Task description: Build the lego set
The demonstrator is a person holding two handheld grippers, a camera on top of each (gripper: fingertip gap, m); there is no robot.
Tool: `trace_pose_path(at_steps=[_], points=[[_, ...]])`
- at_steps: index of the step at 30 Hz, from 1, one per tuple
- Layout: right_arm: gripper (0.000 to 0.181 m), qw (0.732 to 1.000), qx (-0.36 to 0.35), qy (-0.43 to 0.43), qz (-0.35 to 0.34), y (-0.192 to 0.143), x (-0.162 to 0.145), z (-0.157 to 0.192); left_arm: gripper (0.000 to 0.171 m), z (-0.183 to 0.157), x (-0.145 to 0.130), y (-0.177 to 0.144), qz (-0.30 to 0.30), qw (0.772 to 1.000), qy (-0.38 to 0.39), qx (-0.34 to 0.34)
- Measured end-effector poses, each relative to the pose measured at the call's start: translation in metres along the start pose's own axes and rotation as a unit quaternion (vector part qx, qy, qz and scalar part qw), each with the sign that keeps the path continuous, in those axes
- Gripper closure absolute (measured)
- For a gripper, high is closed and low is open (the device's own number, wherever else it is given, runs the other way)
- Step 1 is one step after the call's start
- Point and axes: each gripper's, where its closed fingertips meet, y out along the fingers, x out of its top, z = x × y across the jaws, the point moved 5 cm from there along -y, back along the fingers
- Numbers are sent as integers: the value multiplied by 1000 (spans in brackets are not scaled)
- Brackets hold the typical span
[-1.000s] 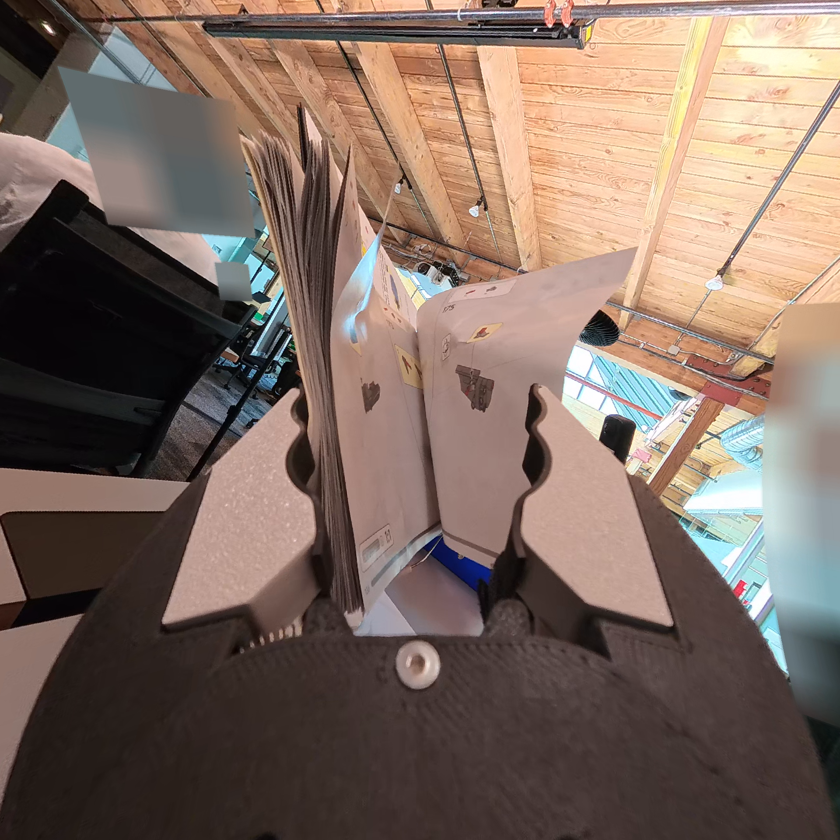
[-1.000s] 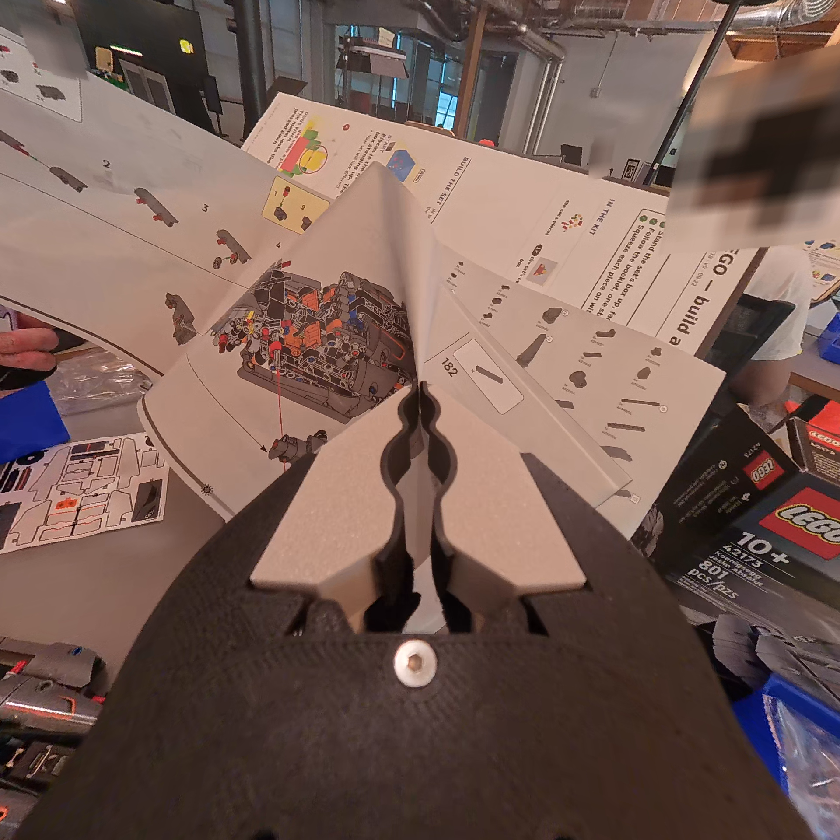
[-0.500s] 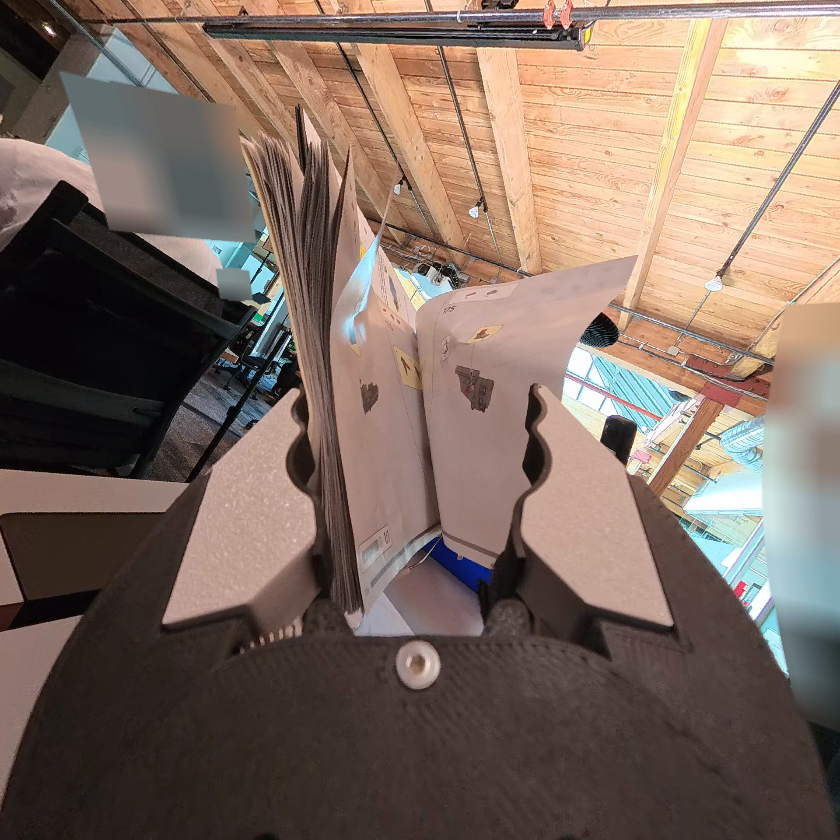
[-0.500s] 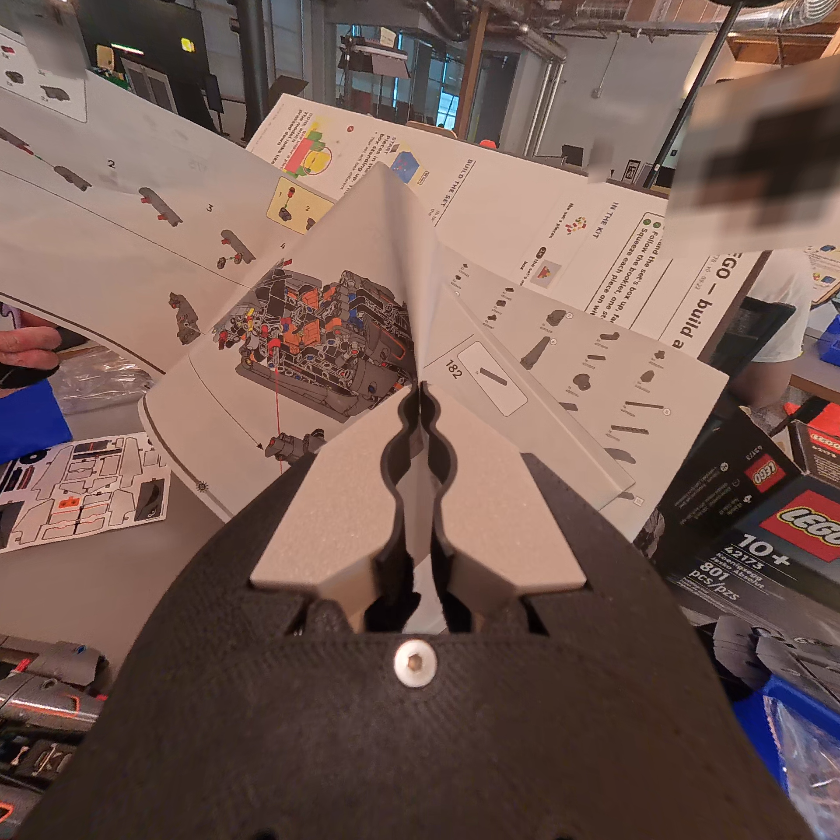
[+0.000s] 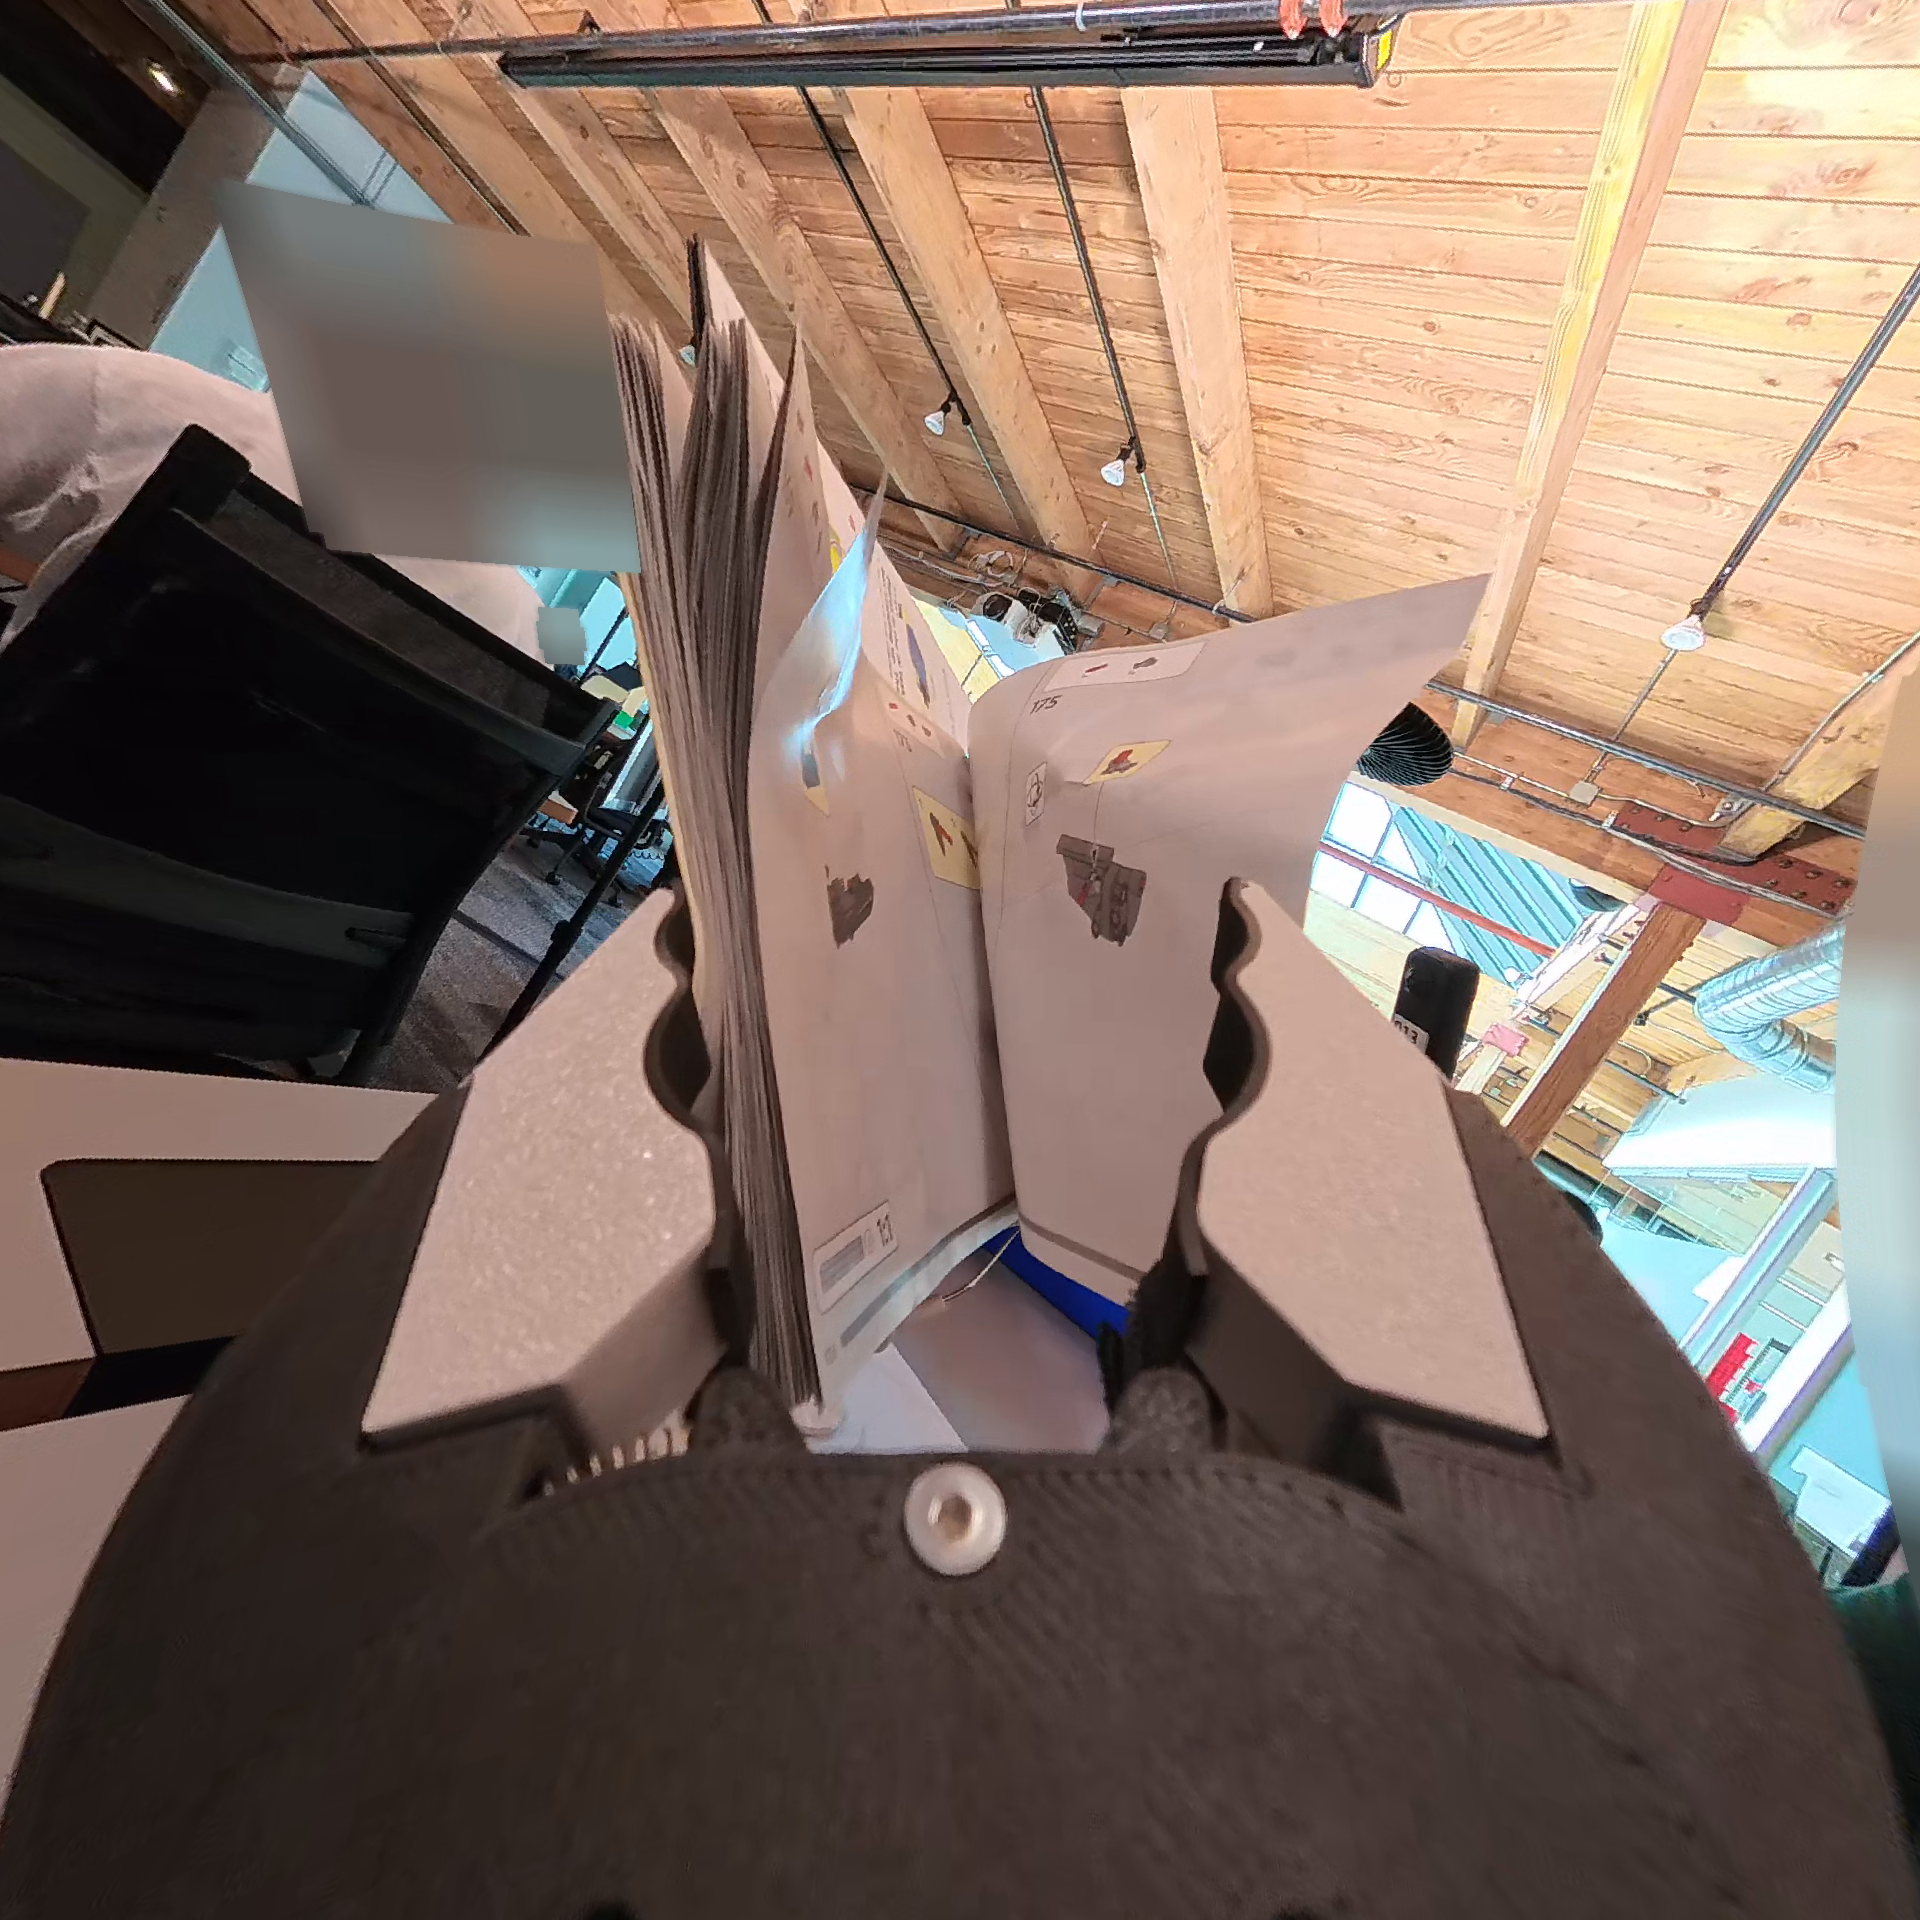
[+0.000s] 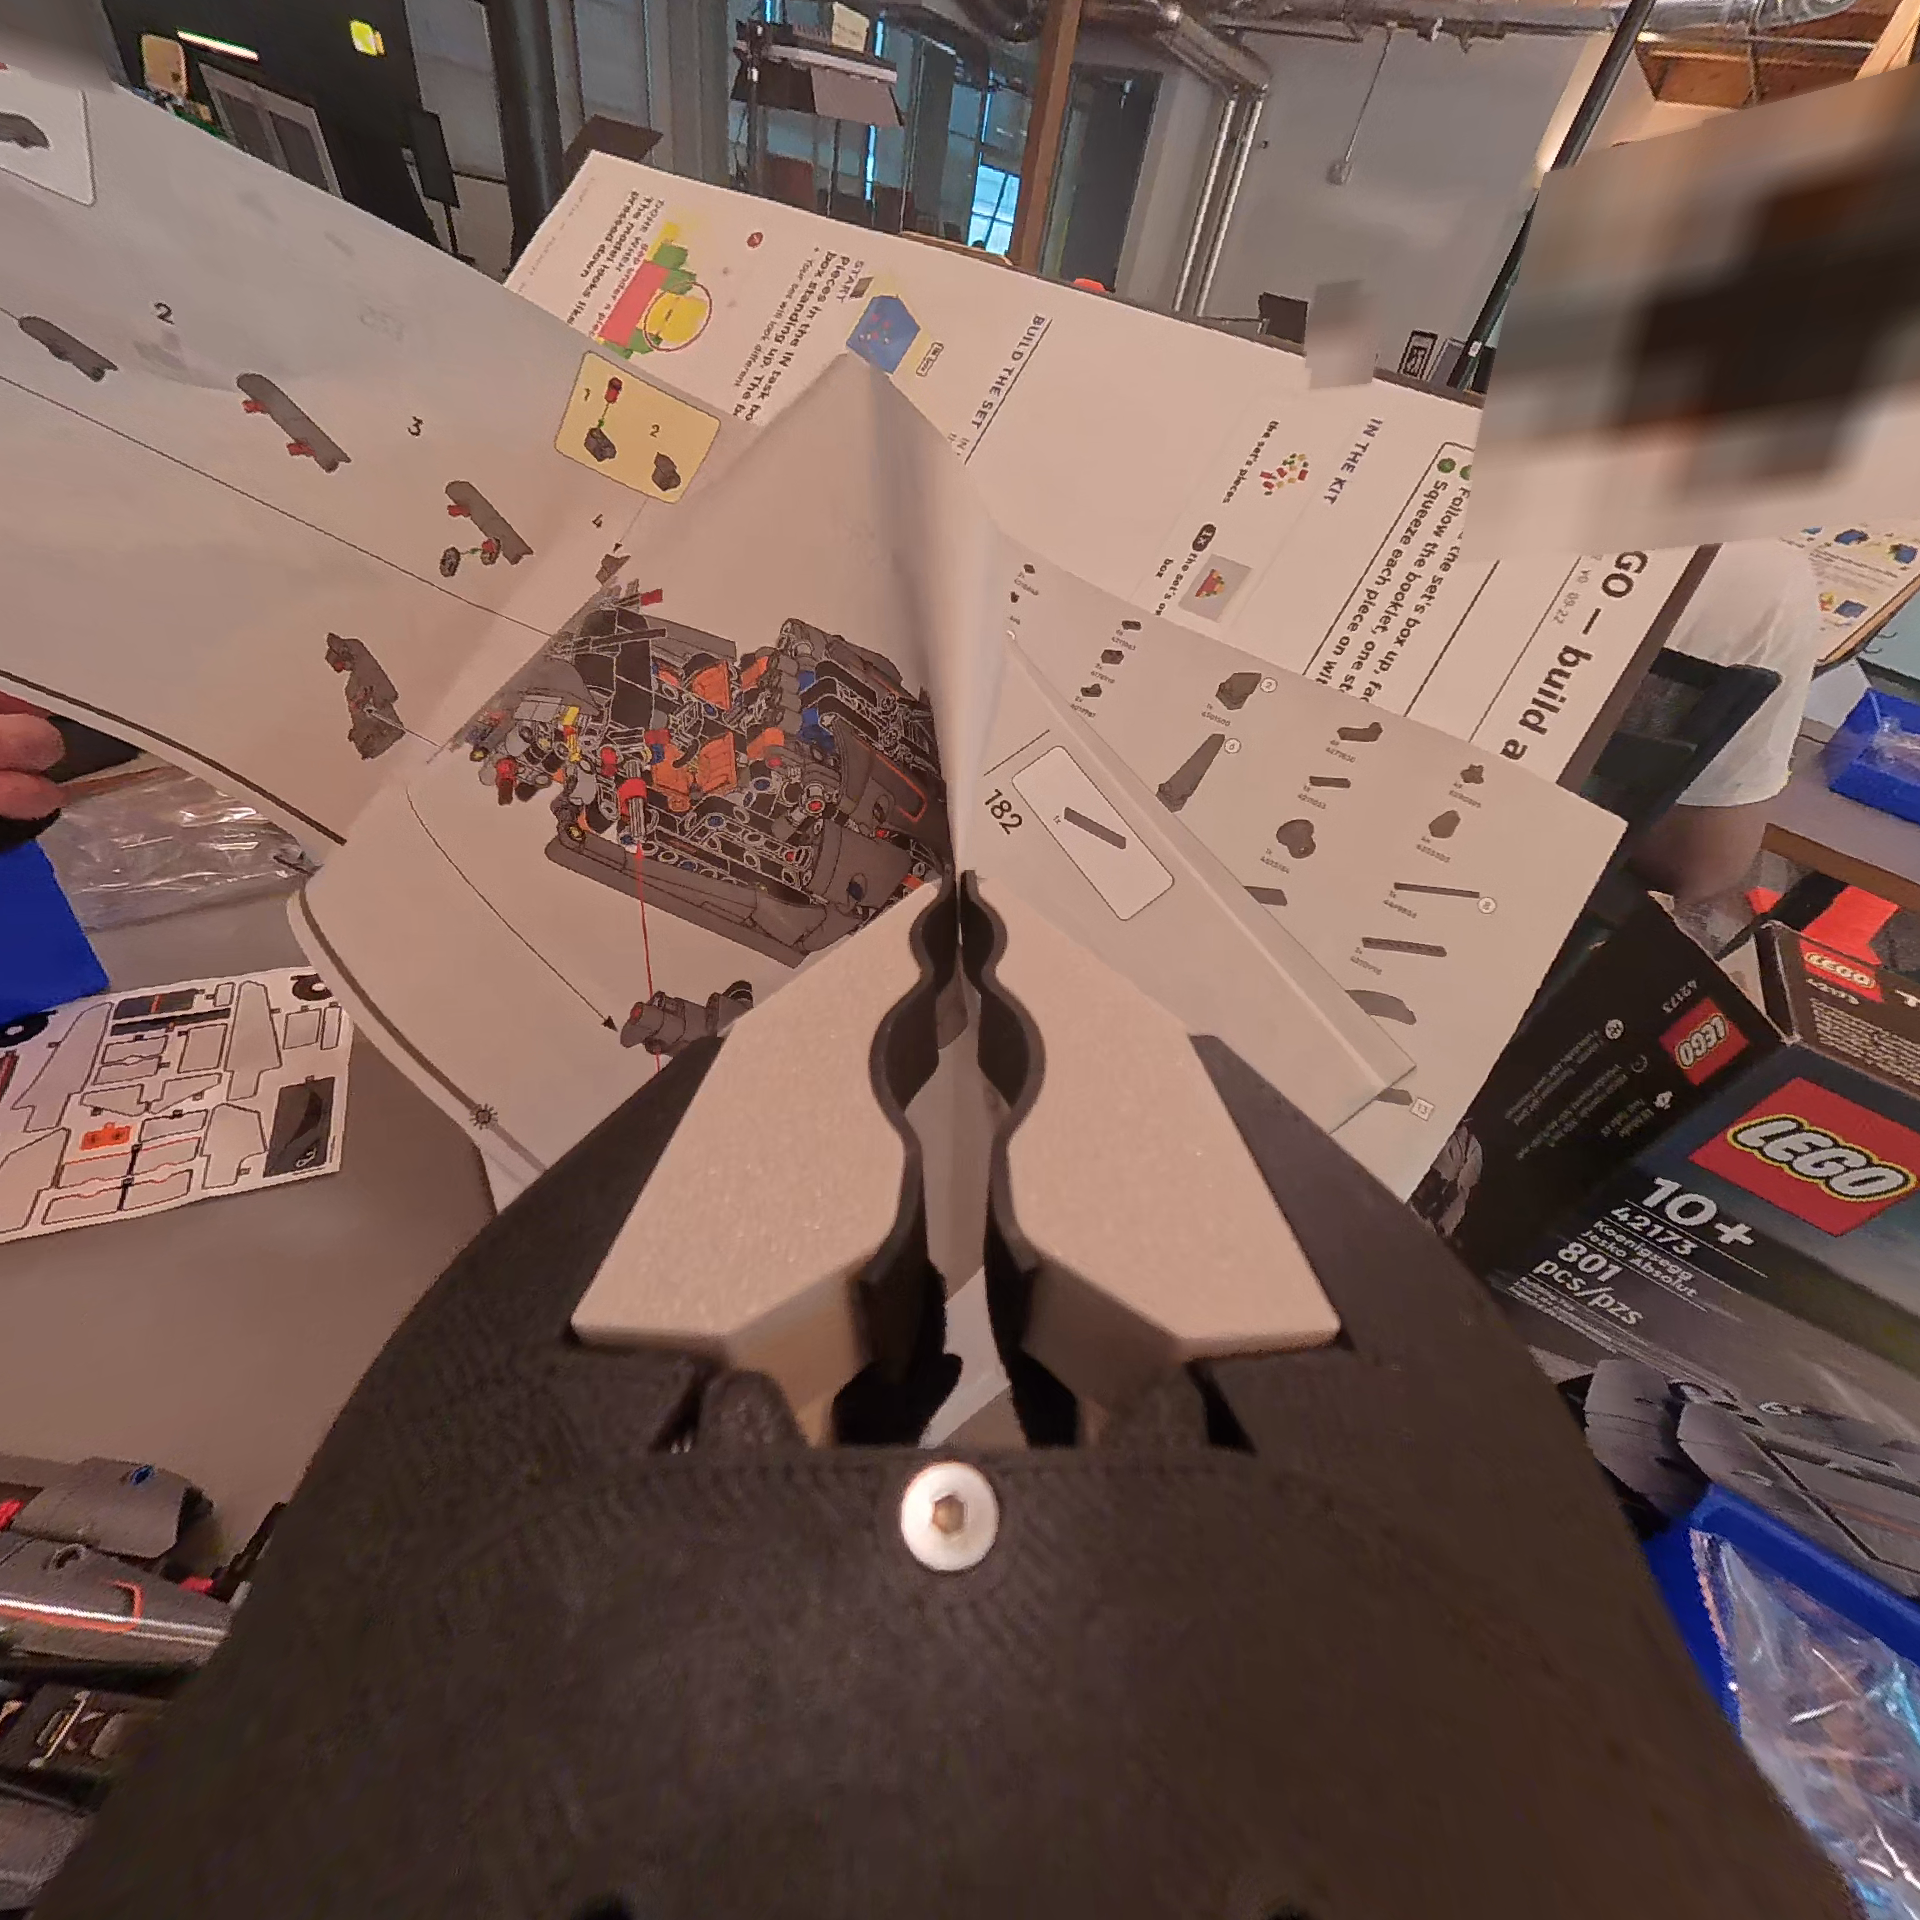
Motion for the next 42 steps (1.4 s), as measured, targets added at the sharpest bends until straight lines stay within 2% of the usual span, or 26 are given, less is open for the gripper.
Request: trace_pose_path(at_steps=[19,29,42], points=[[181,999,-34,-17,18,2,-3,-3,75,1,2,-2,-1,999,-33,-4],[181,999,-26,-26,22,11,-3,8,76,2,2,-2,-3,999,-39,-7],[181,999,-20,-28,11,6,4,10,76,2,1,-1,1,999,-34,1]])
